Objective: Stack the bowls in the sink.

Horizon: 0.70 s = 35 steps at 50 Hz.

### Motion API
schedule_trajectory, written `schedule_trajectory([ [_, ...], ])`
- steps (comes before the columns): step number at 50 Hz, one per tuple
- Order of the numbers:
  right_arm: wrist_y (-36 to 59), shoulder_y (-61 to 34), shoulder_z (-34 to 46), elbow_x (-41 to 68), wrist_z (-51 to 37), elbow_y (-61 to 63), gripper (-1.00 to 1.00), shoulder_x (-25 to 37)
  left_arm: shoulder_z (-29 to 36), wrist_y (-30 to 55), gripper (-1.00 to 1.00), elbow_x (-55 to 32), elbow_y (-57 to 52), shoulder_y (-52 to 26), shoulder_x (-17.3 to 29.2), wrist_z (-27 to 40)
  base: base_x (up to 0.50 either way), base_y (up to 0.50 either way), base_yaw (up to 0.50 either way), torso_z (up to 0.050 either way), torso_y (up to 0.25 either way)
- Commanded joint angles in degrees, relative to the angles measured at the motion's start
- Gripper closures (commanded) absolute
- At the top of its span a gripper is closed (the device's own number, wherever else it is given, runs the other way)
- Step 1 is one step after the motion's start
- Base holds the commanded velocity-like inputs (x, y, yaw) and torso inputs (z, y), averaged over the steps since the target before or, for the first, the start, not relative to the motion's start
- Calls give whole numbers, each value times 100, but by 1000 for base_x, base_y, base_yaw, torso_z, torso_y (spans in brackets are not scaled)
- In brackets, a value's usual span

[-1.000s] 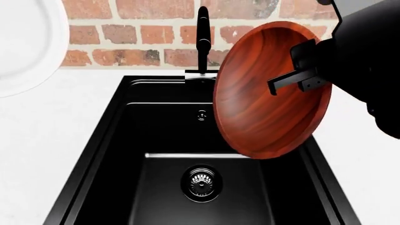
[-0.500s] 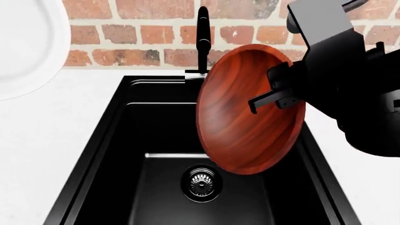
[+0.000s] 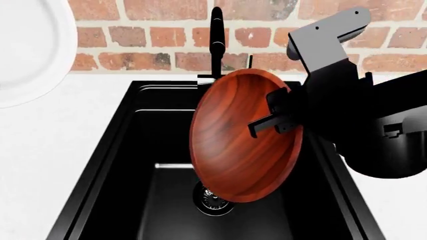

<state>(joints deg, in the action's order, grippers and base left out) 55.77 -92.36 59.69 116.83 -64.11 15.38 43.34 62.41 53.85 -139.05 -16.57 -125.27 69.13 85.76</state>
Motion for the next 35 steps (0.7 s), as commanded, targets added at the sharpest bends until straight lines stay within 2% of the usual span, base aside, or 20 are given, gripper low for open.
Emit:
schedule_trajectory([
  [1,-299,418,-116,-268,322,35,100,11,-75,-41,100,78,37,-180,16,3,0,0,0,0,10],
  [35,-1045,1236,-327,-302,954,47,100,-96,-98,-13,100,114,45,-116,8,-54,0,0,0,1,1],
])
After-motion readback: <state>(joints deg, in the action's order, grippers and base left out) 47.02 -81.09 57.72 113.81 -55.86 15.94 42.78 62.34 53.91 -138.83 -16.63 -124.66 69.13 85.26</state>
